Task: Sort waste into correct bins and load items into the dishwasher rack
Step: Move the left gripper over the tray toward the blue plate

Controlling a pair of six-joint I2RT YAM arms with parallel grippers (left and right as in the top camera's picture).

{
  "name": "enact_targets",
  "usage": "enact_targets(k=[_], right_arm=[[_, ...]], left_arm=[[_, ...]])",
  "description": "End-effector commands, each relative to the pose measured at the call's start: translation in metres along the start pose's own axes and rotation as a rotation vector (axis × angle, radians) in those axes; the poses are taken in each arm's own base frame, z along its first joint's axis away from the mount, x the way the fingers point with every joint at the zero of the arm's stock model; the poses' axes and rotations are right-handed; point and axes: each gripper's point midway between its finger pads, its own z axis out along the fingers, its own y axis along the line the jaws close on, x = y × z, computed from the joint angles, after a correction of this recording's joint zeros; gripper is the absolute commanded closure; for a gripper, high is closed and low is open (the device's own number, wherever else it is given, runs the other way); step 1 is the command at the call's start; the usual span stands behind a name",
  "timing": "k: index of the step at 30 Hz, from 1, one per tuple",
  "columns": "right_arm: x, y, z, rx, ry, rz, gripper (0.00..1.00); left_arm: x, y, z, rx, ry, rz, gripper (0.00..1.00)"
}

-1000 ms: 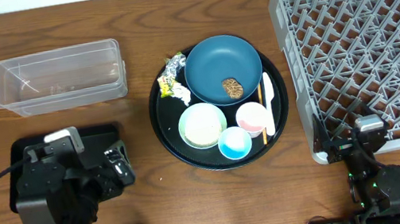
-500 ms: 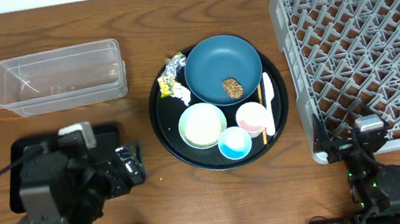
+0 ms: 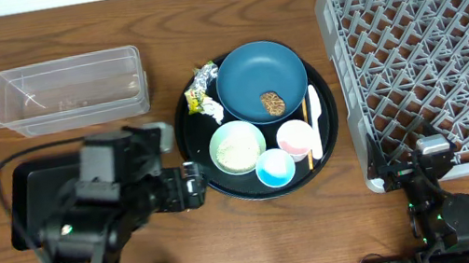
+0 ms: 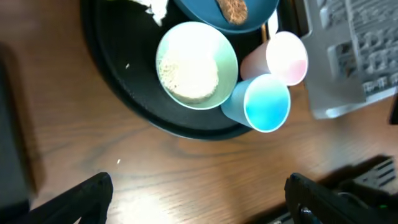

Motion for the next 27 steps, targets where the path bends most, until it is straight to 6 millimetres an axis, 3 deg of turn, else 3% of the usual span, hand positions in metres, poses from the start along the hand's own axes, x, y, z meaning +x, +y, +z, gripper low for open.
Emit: enact_targets(k=[1,9,17,23,27], right_arm=[[0.002,0.0,0.0,0.002,0.006,-0.01,0.01],[0.002,0.0,0.0,0.002,0.006,-0.01,0.01],[0.002,0.0,0.0,0.002,0.006,-0.01,0.01],[0.002,0.0,0.0,0.002,0.006,-0.01,0.01],[0.002,0.0,0.0,0.002,0.006,-0.01,0.01]], left_arm=[[-0.004,0.015,0.014,-0.123,0.011,0.007,0.1],[-0.029,-0.004,0.06,-0.066,0.019,0.016,0.1],[-0.029,-0.018,0.113,-0.048,0.087,0.073,0.1],[-0.038,-0.001,0.13,-0.137,0.065,0.036,0.1],[-0.043,-0.002,0.136,-0.133,0.048,0.0,0.1]])
